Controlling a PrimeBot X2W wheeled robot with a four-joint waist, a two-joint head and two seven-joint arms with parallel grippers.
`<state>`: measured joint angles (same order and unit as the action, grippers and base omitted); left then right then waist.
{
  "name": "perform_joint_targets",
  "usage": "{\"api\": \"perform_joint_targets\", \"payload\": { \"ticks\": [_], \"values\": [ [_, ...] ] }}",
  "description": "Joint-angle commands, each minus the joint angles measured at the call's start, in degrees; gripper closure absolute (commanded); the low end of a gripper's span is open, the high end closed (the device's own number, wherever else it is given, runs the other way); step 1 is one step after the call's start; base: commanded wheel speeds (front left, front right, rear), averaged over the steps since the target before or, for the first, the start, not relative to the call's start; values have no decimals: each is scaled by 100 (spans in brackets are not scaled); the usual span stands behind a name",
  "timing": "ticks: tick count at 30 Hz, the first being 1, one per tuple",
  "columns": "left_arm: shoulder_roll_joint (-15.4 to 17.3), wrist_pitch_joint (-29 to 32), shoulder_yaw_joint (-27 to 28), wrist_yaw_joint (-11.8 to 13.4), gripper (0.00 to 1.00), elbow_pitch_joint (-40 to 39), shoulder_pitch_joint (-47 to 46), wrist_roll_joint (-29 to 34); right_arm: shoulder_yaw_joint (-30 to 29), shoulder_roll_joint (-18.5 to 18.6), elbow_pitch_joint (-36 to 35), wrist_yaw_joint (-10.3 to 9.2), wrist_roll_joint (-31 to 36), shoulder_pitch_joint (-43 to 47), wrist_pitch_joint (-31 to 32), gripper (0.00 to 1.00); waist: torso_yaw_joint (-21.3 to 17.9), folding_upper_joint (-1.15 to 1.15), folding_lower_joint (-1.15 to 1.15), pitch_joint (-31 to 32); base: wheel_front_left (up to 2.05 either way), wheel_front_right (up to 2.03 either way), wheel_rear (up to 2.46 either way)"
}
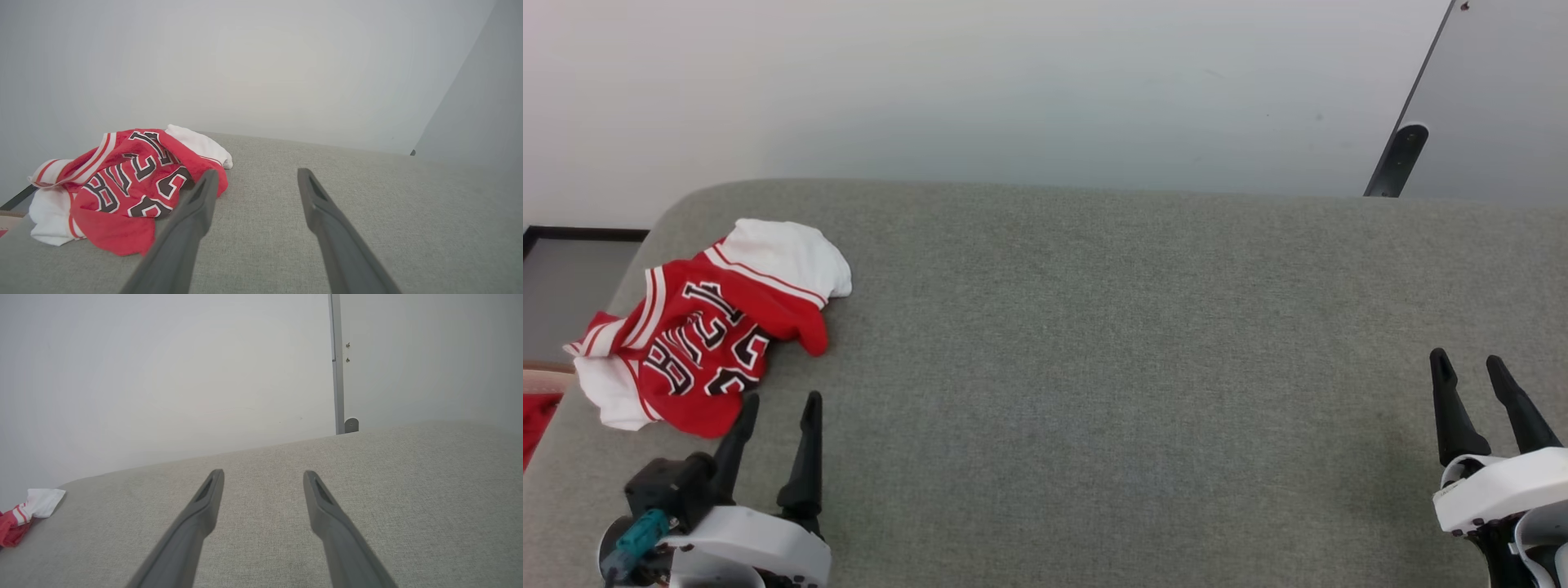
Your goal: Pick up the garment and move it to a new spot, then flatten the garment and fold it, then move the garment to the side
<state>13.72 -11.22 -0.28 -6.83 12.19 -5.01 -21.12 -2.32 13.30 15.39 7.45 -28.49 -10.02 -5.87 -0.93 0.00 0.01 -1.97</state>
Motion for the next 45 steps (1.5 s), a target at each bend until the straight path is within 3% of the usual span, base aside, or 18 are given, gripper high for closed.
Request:
{"api": "perform_joint_targets", "payload": {
  "ticks": [1, 29, 45],
  "values": [
    [67, -60, -21, -31, 0, -25, -45, 138, -20, 38, -43, 5, 131, -96, -43, 0, -7, 0, -1, -15, 0, 0, 0],
    [235, -364, -114, -68, 0, 139, -85, 970, -18, 157, 47, 6, 1171, -198, -323, 0, -56, 0, -1, -97, 0, 0, 0],
    [280, -394, -153, -69, 0, 300, -182, 628, 12, 134, 140, 5, 1061, -131, -473, 0, -89, 0, -1, -90, 0, 0, 0]
  ]
}}
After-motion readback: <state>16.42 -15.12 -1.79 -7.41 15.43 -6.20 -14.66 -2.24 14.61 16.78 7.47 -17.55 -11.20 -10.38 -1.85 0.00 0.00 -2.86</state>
